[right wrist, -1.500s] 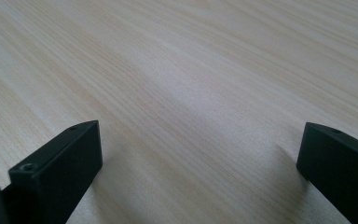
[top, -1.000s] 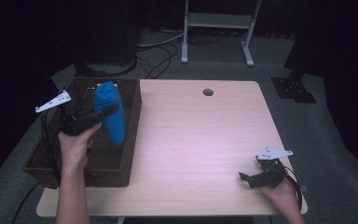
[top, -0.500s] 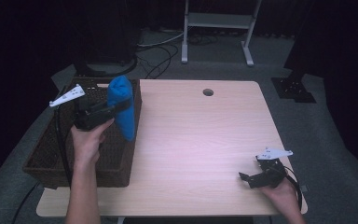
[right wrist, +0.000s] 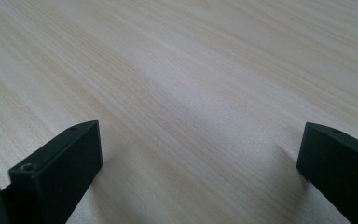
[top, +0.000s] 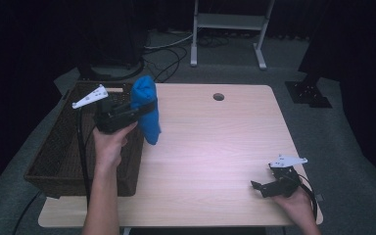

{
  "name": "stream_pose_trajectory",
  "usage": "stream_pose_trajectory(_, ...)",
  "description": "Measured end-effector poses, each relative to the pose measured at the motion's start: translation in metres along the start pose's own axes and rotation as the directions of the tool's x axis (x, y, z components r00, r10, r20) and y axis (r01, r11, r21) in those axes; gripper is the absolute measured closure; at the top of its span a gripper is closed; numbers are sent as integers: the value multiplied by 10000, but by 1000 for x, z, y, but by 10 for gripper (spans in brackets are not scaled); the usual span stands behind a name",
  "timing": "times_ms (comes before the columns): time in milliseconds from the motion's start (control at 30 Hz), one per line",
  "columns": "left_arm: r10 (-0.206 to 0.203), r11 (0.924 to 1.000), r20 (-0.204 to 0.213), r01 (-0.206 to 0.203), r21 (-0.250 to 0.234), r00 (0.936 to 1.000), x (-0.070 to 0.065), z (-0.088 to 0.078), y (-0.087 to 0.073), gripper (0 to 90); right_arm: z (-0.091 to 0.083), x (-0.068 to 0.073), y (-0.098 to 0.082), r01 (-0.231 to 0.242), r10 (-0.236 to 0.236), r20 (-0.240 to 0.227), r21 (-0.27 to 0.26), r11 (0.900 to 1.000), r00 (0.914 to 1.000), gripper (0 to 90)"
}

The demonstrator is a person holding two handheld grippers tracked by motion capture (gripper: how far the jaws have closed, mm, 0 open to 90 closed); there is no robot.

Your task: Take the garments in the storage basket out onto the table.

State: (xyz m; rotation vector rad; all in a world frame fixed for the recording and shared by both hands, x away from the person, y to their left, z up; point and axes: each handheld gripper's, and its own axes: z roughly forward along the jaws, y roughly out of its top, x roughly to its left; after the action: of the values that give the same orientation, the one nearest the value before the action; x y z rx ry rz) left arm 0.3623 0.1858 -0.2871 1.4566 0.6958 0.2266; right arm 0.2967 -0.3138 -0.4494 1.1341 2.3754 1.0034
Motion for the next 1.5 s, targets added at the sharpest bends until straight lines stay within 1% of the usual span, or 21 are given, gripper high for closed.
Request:
stream_pose_trajectory(267,168,9996,120,-171,218,9998,-12,23,-5,601,0,0,0,36,-36,-15,-9,10000,10000,0)
stream_pose_trajectory(333,298,9990,28,-299,337,9996,-15,30,-8,601,0,0,0,38,-38,-19,-9,10000,10000,0)
stream_pose_trajectory(633,451,9960,21,-452,770,9990,-23,55,-23,601,0,0,0,56,-56,-36,-8,10000,10000,0)
stream_pose_trajectory(667,464,9954,66,-468,835,9989,-25,60,-27,601,0,0,0,57,-57,-37,-6,10000,10000,0)
stream_pose_trajectory(700,464,9954,66,-468,835,9989,-25,60,-27,601,0,0,0,57,-57,-37,-6,10000,10000,0)
stream_pose_trajectory(733,543,9943,32,-544,920,9985,-27,65,-30,601,0,0,0,63,-63,-42,-7,10000,10000,0)
stream_pose_trajectory(767,543,9943,32,-544,920,9985,-27,65,-30,601,0,0,0,63,-63,-42,-7,10000,10000,0)
stream_pose_trajectory(967,542,9926,70,-546,1084,9985,-33,79,-40,601,0,0,0,69,-69,-55,-3,10000,10000,0)
stream_pose_trajectory(1000,575,9918,80,-580,1140,9983,-35,83,-44,600,0,0,0,69,-69,-54,-3,10000,10000,0)
stream_pose_trajectory(1033,575,9918,80,-580,1140,9983,-35,83,-44,601,0,0,0,69,-69,-54,-3,10000,10000,0)
stream_pose_trajectory(1167,553,9900,126,-564,1296,9984,-37,90,-53,600,0,0,0,69,-69,-53,-2,10000,10000,0)
stream_pose_trajectory(1200,507,9896,92,-515,1347,9987,-37,93,-58,600,0,0,0,70,-70,-56,-2,10000,10000,0)
stream_pose_trajectory(1233,507,9896,92,-515,1347,9987,-37,93,-58,600,0,0,0,70,-70,-56,-2,10000,10000,0)
stream_pose_trajectory(1300,497,9881,68,-501,1456,9987,-37,97,-64,600,0,0,0,68,-68,-54,-4,10000,10000,0)
stream_pose_trajectory(1333,512,9857,29,-510,1605,9987,-37,100,-69,600,0,0,0,67,-67,-53,-5,10000,10000,0)
stream_pose_trajectory(1367,512,9857,29,-510,1605,9987,-37,100,-69,600,0,0,0,67,-67,-53,-5,10000,10000,0)
stream_pose_trajectory(1400,485,9844,8,-479,1696,9988,-36,102,-74,600,0,0,0,66,-66,-53,-5,10000,10000,0)
stream_pose_trajectory(1500,510,9826,-9,-500,1787,9987,-36,105,-78,600,0,0,0,56,-56,-50,-12,10000,10000,0)
